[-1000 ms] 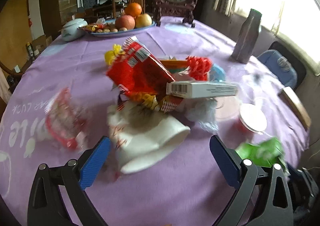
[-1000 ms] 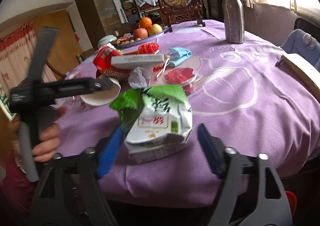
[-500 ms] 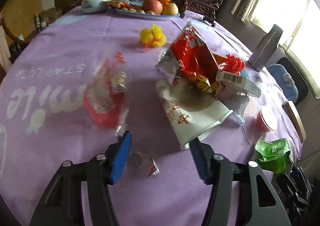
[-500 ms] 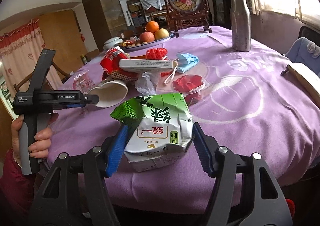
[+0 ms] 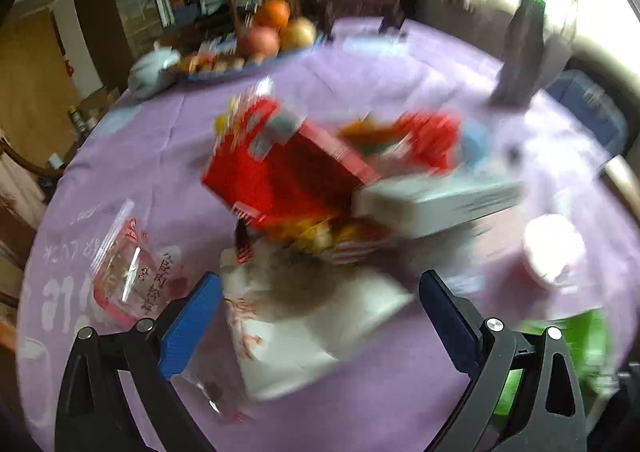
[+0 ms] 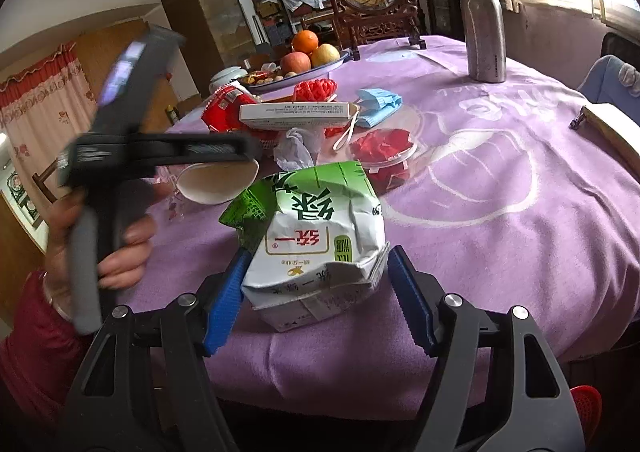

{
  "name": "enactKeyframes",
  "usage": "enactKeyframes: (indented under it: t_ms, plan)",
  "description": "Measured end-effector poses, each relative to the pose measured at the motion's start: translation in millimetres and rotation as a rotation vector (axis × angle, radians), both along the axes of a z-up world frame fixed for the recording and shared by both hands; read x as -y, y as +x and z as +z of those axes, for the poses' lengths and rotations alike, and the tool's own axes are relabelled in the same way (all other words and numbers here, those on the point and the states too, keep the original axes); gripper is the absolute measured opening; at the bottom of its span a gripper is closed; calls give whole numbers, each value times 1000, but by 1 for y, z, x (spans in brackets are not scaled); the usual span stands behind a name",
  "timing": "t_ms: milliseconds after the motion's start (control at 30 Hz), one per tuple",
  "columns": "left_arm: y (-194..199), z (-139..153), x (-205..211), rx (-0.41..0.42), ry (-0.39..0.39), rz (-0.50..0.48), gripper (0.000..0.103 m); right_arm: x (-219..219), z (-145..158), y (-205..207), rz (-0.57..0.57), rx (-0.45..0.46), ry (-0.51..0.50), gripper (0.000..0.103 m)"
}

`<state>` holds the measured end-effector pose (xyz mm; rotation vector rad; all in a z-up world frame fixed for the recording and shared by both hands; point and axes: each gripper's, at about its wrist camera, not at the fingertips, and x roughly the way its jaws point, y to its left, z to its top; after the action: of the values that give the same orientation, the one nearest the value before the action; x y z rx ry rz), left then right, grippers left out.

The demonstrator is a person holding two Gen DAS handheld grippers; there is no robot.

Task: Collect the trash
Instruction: 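Grasp the crumpled white paper cup with the left tool while the right tool holds the carton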

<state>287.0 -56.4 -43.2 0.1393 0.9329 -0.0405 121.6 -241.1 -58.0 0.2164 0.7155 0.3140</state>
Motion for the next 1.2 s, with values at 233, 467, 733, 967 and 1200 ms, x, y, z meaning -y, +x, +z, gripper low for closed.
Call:
enactKeyframes:
  t_ms: [233, 467, 733, 967, 1200]
  plan:
    - [-19, -10, -86, -3, 28, 115, 97, 4, 0, -4, 6, 18, 13, 69]
    - [-17, 2, -90, 45, 14, 46, 97, -1, -1, -5, 14, 29, 8, 84]
    - [27, -8, -91, -4, 79, 3, 97, 1, 1, -1, 0, 21, 11, 85]
    - [44, -19, -118, -99, -52, 43, 99, -6, 9, 9, 8, 38, -19, 89]
    - [63, -23, -127, -97, -83, 20, 99, -17, 11, 19, 16, 37, -47, 89]
